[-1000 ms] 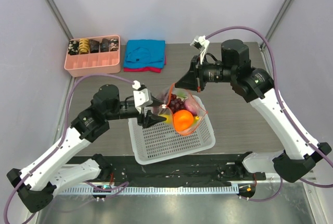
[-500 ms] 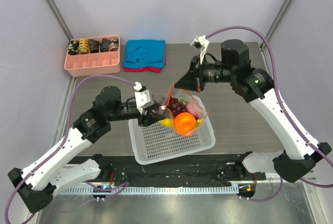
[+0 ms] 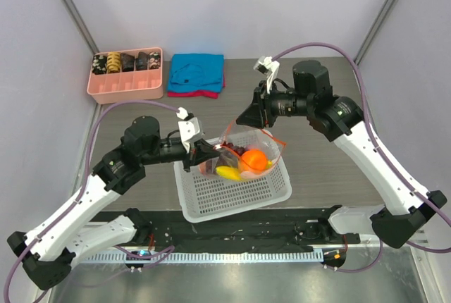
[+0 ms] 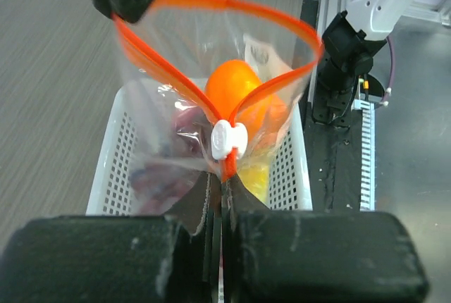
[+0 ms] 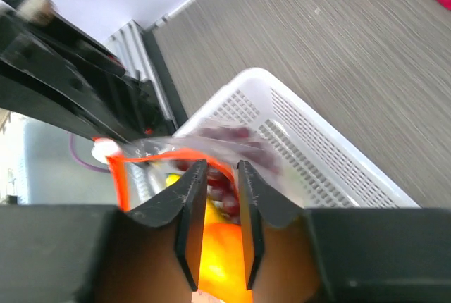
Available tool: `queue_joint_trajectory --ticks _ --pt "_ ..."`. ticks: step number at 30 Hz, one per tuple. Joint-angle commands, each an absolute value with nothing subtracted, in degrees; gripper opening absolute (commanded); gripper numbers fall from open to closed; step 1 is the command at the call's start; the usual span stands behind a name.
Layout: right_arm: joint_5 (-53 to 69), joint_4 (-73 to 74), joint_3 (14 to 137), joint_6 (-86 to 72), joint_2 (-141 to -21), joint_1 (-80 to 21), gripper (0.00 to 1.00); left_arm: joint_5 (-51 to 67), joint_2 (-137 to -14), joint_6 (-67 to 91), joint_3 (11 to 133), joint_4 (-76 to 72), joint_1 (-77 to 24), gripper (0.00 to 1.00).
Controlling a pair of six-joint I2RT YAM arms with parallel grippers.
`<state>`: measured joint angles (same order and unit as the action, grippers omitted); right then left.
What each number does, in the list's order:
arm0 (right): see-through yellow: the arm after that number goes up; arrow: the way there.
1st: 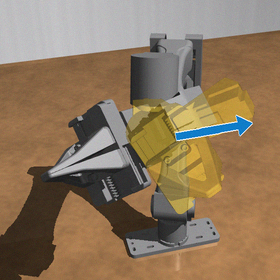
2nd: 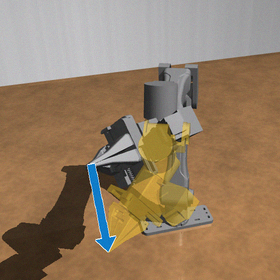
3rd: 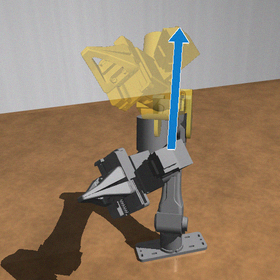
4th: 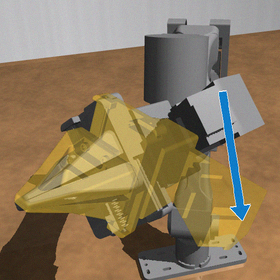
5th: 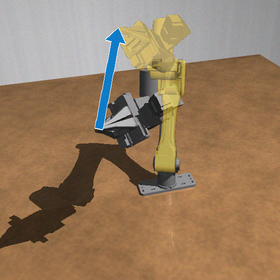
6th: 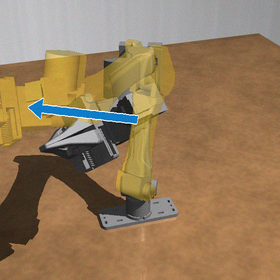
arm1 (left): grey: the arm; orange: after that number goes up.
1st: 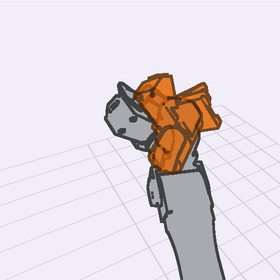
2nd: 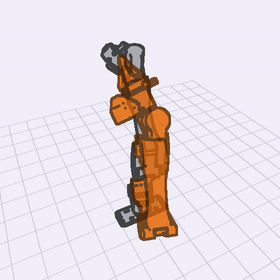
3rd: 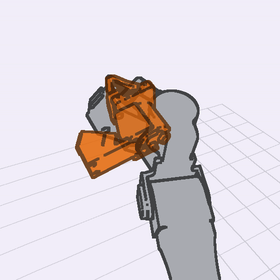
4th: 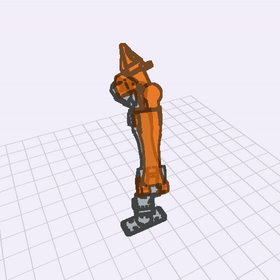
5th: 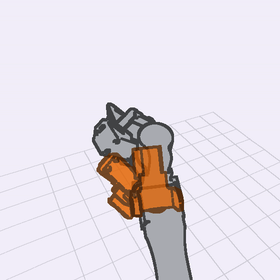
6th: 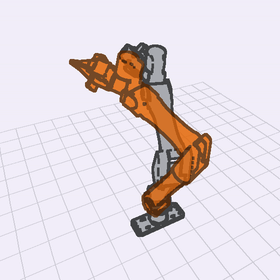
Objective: Place the food in the zip-top bag and seal the zipper
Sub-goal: Zip the zipper food storage bag at the center of the board.
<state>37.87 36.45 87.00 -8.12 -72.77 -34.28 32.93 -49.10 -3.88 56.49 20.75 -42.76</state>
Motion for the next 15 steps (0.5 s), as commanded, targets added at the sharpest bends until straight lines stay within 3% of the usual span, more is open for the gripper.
queue_joint_trajectory --ticks 1,8,15 --pt "33.7 36.5 85.4 -1.9 -70.9 -34.5 0.36 34.3 -47.6 1.3 60.8 21.0 -40.9 0.0" --pt "31.0 39.1 85.8 2.8 -68.7 -34.5 0.79 36.0 -47.5 3.6 56.9 20.5 -40.0 0.0" --pt "32.7 31.7 82.0 4.2 -65.0 -37.6 0.84 36.7 -48.3 6.3 55.5 16.6 -39.2 0.0"
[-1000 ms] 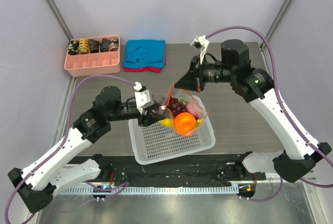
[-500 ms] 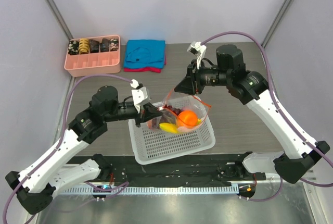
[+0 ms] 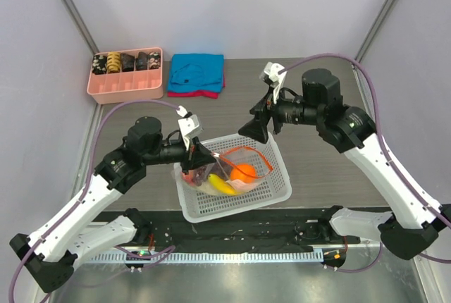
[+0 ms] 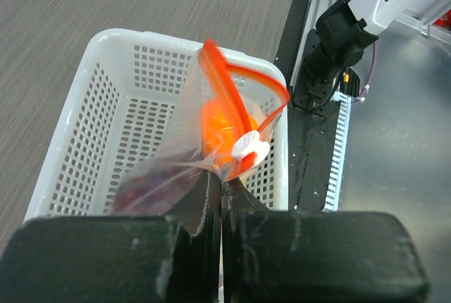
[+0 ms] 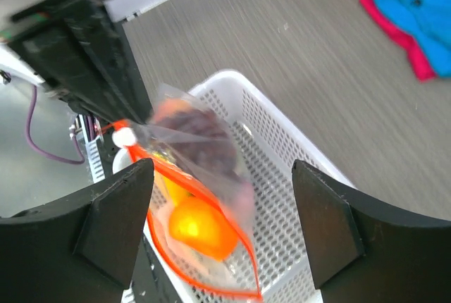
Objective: Place the food in the zip-top bag and seal the zipper
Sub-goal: Zip the zipper food storage bag at the center of the board.
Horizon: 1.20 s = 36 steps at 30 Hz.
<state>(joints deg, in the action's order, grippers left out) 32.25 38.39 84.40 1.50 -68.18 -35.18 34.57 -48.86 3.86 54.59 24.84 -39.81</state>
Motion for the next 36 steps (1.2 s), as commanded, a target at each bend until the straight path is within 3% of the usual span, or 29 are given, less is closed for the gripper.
queue_joint_trajectory --ticks 1,11,25,32,36 --pt "32.3 30.9 81.5 5.3 -64.2 -39.8 0.84 36.6 -48.4 6.4 55.5 16.6 -39.0 0.0" --pt "23.1 26.8 80.1 19.9 -65.6 -53.6 0.84 36.5 -50.4 6.9 57.0 15.9 -38.6 0.0" --pt "11.8 25.8 76.7 22.5 -67.8 -60.1 0.63 35.7 -51.3 8.8 57.7 14.9 -37.8 0.0" --pt "8.9 24.2 75.8 21.2 -68.5 -60.2 0.41 35.7 -51.9 9.7 57.7 14.1 -37.4 0.0" --pt "8.8 23.6 75.9 20.7 -68.6 -60.2 0.39 36.2 -51.9 9.8 57.7 14.1 -37.4 0.0"
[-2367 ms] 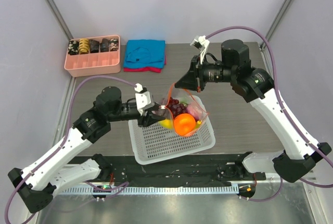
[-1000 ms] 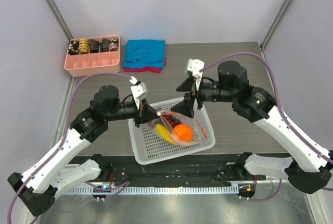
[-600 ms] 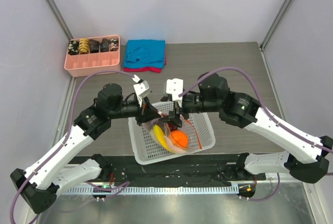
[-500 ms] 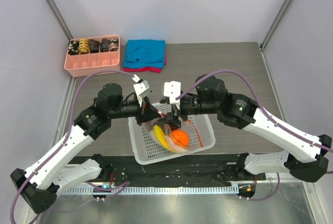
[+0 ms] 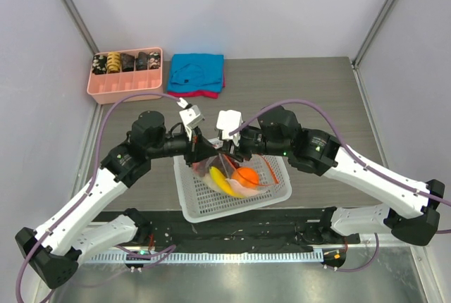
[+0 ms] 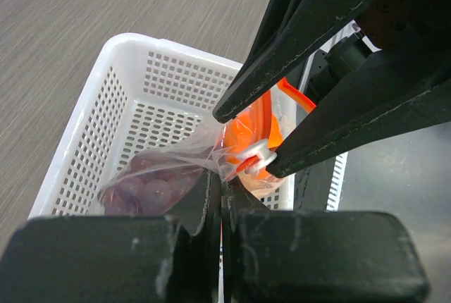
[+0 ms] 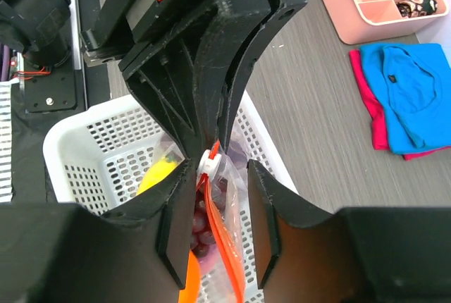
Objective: Place the food in the zip-top bag and seal the zipper
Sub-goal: Zip the zipper food storage bag at the center of the board.
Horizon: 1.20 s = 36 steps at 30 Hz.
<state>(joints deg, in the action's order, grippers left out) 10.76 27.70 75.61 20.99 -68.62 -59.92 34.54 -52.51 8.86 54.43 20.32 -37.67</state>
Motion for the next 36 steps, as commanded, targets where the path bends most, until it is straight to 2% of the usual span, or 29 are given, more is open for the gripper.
queue_joint_trajectory --ticks 1,6,15,34,36 --pt "9.1 23.6 75.9 20.7 -68.8 -60.2 0.37 36.2 -51.9 10.1 57.6 14.1 -37.4 0.0" --pt "10.6 24.3 75.9 20.1 -69.2 -60.1 0.29 35.5 -52.0 10.8 57.8 13.1 -37.2 0.0" --pt "8.4 27.2 74.7 21.3 -67.6 -60.2 0.02 36.2 -50.9 14.0 57.4 11.6 -34.5 0.0" --pt "5.4 29.4 72.7 22.9 -64.3 -59.1 0.01 41.7 -50.8 14.3 59.0 9.3 -31.8 0.01" --pt "6.7 28.8 73.6 22.9 -64.9 -59.1 0.01 43.4 -51.0 12.3 59.5 9.4 -31.8 0.21"
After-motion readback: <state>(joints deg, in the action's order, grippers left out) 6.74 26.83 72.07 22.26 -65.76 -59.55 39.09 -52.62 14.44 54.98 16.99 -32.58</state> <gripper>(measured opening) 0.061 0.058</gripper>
